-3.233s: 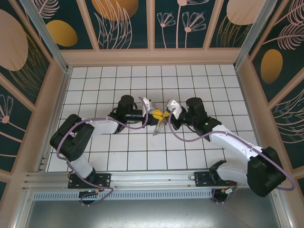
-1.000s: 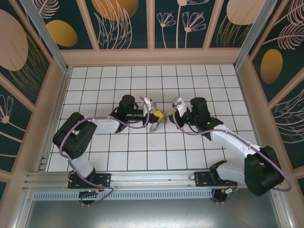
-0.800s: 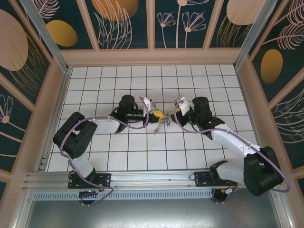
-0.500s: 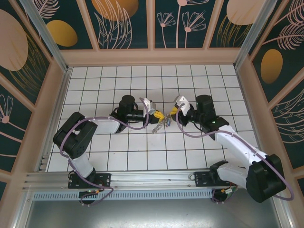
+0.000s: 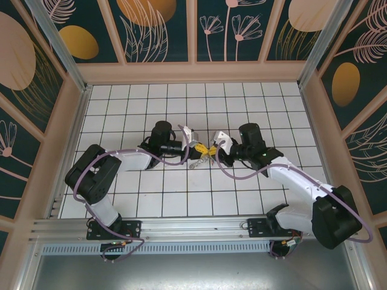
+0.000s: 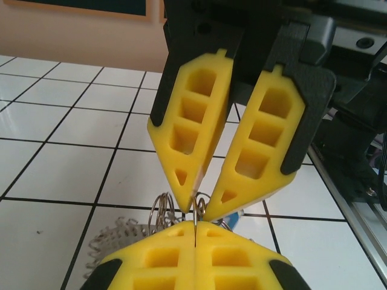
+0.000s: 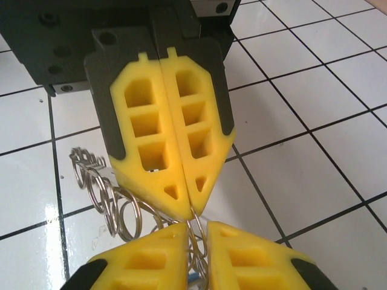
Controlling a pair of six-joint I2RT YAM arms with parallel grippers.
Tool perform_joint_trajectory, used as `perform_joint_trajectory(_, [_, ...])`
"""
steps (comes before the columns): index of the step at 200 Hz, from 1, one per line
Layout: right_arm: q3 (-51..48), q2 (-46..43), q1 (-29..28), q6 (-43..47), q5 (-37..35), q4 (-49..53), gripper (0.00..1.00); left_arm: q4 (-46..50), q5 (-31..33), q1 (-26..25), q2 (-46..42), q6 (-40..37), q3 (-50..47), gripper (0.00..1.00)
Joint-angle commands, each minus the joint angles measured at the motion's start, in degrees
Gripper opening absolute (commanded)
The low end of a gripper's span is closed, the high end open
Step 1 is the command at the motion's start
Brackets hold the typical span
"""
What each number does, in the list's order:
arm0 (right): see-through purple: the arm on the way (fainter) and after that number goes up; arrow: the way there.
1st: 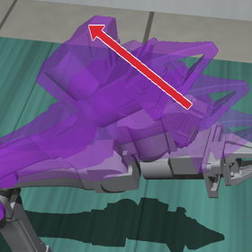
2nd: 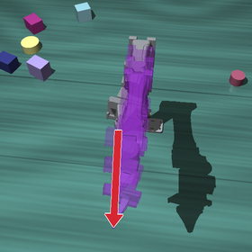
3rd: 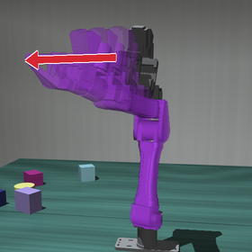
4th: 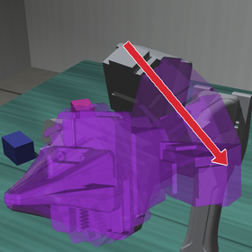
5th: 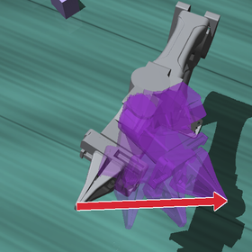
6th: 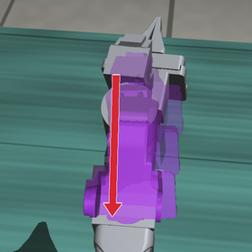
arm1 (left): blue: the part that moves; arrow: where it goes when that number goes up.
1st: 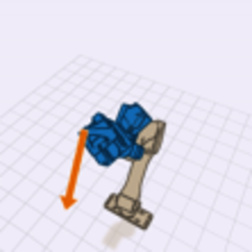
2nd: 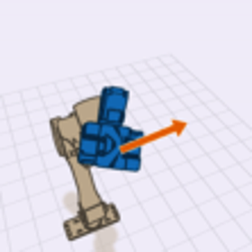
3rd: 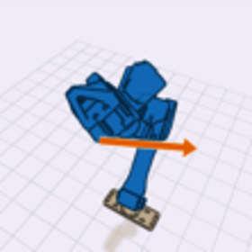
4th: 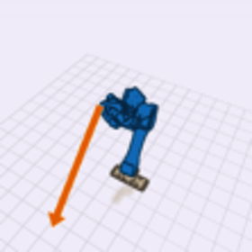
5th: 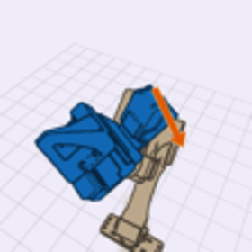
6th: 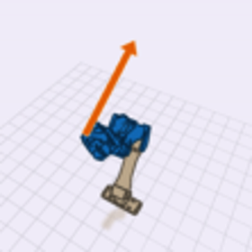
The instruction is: Put the keys on the keyring
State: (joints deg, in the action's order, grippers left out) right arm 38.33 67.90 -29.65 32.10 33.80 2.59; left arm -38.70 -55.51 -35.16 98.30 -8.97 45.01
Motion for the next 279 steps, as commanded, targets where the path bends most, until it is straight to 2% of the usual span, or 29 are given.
perform_joint_trajectory(1, [-2.93,-2.14,0.87,-2.8,3.27,-2.54,0.2,-2.87,-2.63,0.25,-2.59,-1.23,0.07,0.0])
perform_joint_trajectory(18, [-2.57,-3.41,1.22,-1.93,4.85,0.23,0.21,-3.61,-2.5,0.18,-2.25,-0.3,0.09,0.0])
perform_joint_trajectory(39, [-4.12,-6.58,2.23,-3.17,-2.62,-1.22,0.23,-4.05,-2.5,0.19,-2.24,-0.07,-0.21,0.0])
perform_joint_trajectory(64, [-4.7,-9.97,3.81,0.92,0.28,-1.42,0.23,-3.85,-3.22,0.18,-2.33,-0.34,-0.45,0.0])
perform_joint_trajectory(119, [3.1,-3.95,2.8,13.5,1.4,6.68,0.22,-2.74,-4.09,0.26,-2.76,-1.0,-0.31,0.0])
perform_joint_trajectory(131, [3.99,-2.81,1.86,14.28,0.05,6.62,0.22,-2.07,-4.17,0.24,-2.81,-1.48,-0.11,0.0])
perform_joint_trajectory(143, [4.92,-1.67,1.59,15.59,1.57,7.6,0.22,-1.83,-4.05,0.26,-2.93,-1.7,-0.1,0.0])
perform_joint_trajectory(160, [5.98,-0.29,1.38,16.42,3.26,8.92,0.22,-1.86,-4.0,0.24,-2.94,-1.73,-0.02,0.0])
perform_joint_trajectory(206, [6.54,1.48,0.49,17.69,1.85,10.27,0.21,-1.73,-3.98,0.21,-3.04,-1.84,-0.18,0.0])
perform_joint_trajectory(279, [6.85,0.32,0.91,17.92,3.95,12.17,0.24,-0.85,-3.21,0.2,-2.87,-2.31,-0.1,0.0])
